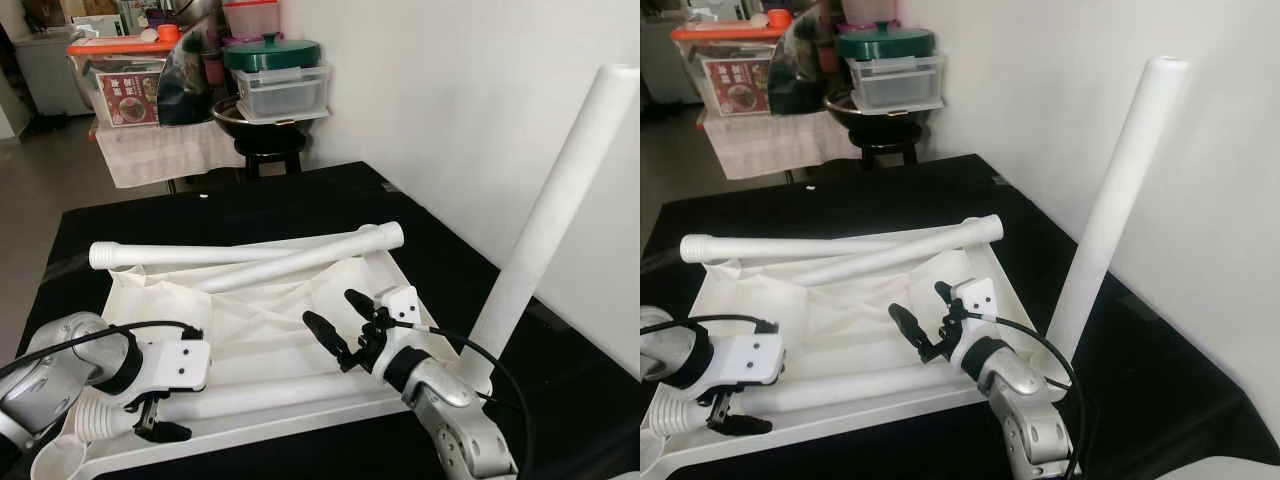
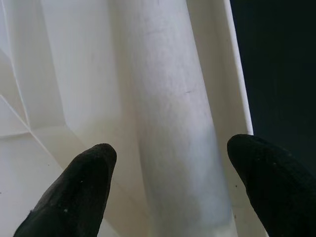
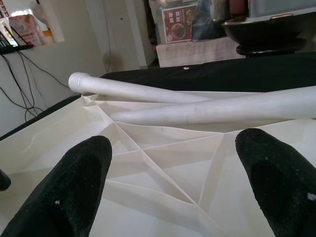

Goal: Building children table

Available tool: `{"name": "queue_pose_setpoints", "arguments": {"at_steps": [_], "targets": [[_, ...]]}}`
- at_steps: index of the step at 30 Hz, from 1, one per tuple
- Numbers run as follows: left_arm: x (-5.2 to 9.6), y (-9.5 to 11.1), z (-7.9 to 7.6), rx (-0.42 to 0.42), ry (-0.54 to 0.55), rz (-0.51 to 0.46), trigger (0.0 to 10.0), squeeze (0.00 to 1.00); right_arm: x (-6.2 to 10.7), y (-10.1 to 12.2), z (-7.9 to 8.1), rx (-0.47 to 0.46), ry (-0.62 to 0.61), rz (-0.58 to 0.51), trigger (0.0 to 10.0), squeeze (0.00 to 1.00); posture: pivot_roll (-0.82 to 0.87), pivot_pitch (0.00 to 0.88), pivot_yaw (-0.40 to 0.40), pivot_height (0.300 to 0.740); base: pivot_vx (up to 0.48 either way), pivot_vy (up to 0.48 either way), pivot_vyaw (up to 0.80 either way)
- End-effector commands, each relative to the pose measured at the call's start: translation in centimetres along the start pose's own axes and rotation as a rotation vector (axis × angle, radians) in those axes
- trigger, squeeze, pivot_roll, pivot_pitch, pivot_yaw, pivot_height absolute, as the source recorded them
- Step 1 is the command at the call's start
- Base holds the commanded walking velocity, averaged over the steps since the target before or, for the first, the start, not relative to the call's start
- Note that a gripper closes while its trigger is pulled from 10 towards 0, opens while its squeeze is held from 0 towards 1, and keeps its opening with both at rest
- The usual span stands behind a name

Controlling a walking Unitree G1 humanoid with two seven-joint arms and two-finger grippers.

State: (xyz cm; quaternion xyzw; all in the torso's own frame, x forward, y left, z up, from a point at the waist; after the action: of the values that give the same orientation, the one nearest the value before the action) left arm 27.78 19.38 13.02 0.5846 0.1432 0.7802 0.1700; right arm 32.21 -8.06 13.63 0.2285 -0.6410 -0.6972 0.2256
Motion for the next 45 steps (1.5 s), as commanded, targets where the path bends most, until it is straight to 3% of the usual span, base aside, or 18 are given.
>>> {"name": "queue_pose_setpoints", "arguments": {"at_steps": [1,5,6,15,19,21,23,25,29,32,36,38,39,40,41,43,45], "targets": [[-0.4,-0.8,-0.2,-0.003,-0.033,0.057,10.0,0.00,0.1,-0.1,0.0,-0.006,-0.007,-0.008,10.0,0.00,-0.01,0.000,0.014,0.740,0.000,0.000,0.00],[-0.4,-1.7,-0.3,0.002,-0.073,0.120,9.6,0.00,0.2,-0.1,0.0,-0.012,-0.011,-0.008,10.0,0.00,-0.01,0.000,0.016,0.740,0.000,0.000,0.00],[-0.4,-2.1,-0.3,0.004,-0.084,0.144,0.2,0.00,0.2,-0.1,0.0,-0.014,-0.012,-0.008,10.0,0.00,-0.01,0.000,0.016,0.740,0.000,0.000,0.00],[-0.2,-2.8,-0.4,-0.010,-0.132,0.193,0.0,0.00,0.2,-0.1,0.0,-0.018,-0.018,-0.008,10.0,0.00,-0.01,0.000,0.016,0.740,0.000,0.000,0.00],[0.0,-2.4,0.3,-0.028,-0.108,0.181,0.0,0.00,0.2,-0.1,-0.1,-0.019,-0.020,-0.009,10.0,0.00,-0.01,0.000,0.015,0.740,0.000,0.000,0.00],[0.8,-1.3,1.9,-0.029,-0.041,0.133,0.0,0.00,0.2,0.0,-0.2,-0.019,-0.024,-0.009,10.0,0.00,-0.02,0.000,0.014,0.740,0.000,0.000,0.00],[0.8,-1.3,1.9,-0.029,-0.041,0.133,0.0,0.00,0.2,0.0,-0.2,-0.019,-0.024,-0.009,10.0,0.00,-0.02,0.000,0.014,0.740,0.000,0.000,0.00],[1.6,-0.5,2.7,-0.032,0.002,0.098,0.0,0.00,0.2,0.0,-0.2,-0.019,-0.026,-0.010,10.0,0.00,-0.02,0.000,0.013,0.740,0.000,0.000,0.00],[4.9,0.8,5.2,-0.081,0.140,0.090,0.0,0.00,0.2,-0.1,-0.2,-0.025,-0.027,-0.009,10.0,0.00,-0.01,0.000,0.010,0.740,0.000,0.000,0.00],[5.5,1.0,5.6,-0.089,0.166,0.092,0.0,0.00,0.1,0.0,-0.2,-0.026,-0.026,-0.009,10.0,0.00,-0.01,0.000,0.010,0.740,0.000,0.000,0.00],[8.4,2.3,7.7,-0.096,0.326,0.028,0.0,0.00,0.2,0.2,-0.3,-0.030,-0.026,-0.019,10.0,0.00,-0.01,0.000,0.009,0.740,0.000,0.000,0.00],[8.4,2.3,7.7,-0.096,0.326,0.028,0.0,0.00,0.2,0.2,-0.3,-0.030,-0.026,-0.019,10.0,0.00,-0.01,0.000,0.009,0.740,0.000,0.000,0.00],[8.9,2.5,8.0,-0.091,0.357,0.011,0.0,0.00,0.3,0.5,-0.4,-0.039,-0.025,-0.032,10.0,0.00,-0.01,0.000,0.010,0.740,0.000,0.000,0.00],[9.5,2.2,8.3,-0.067,0.400,-0.004,0.0,0.00,0.4,2.3,-0.9,-0.090,-0.008,-0.106,10.0,0.00,-0.01,0.000,0.010,0.740,0.000,0.000,0.00],[9.5,2.2,8.3,-0.067,0.400,-0.004,0.0,0.00,0.4,2.3,-0.9,-0.090,-0.008,-0.106,10.0,0.00,-0.01,0.000,0.010,0.740,0.000,0.000,0.00],[9.8,1.4,8.4,-0.016,0.453,-0.022,0.0,0.00,1.0,5.6,-1.4,-0.173,0.043,-0.240,10.0,0.00,-0.01,0.000,0.012,0.740,0.000,0.000,0.00],[9.8,1.4,8.4,-0.016,0.453,-0.022,0.0,0.00,1.0,5.6,-1.4,-0.173,0.043,-0.240,10.0,0.00,-0.01,0.000,0.012,0.740,0.000,0.000,0.00]]}}
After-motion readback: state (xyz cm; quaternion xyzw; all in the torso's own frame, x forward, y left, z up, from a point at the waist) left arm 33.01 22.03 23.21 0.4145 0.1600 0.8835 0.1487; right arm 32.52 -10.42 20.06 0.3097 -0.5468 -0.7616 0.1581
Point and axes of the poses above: a point about 5 cm out from each wrist's last joint towards the gripper, its own x axis pointing back from the gripper into the wrist, its own y axis along the axis of the wrist's last joint, z = x × y, the point moved 4 cm from there along -x, pointing out of the wrist towards the gripper, and after that the axes turned 2 degrees about x, right-handed, at the moved point
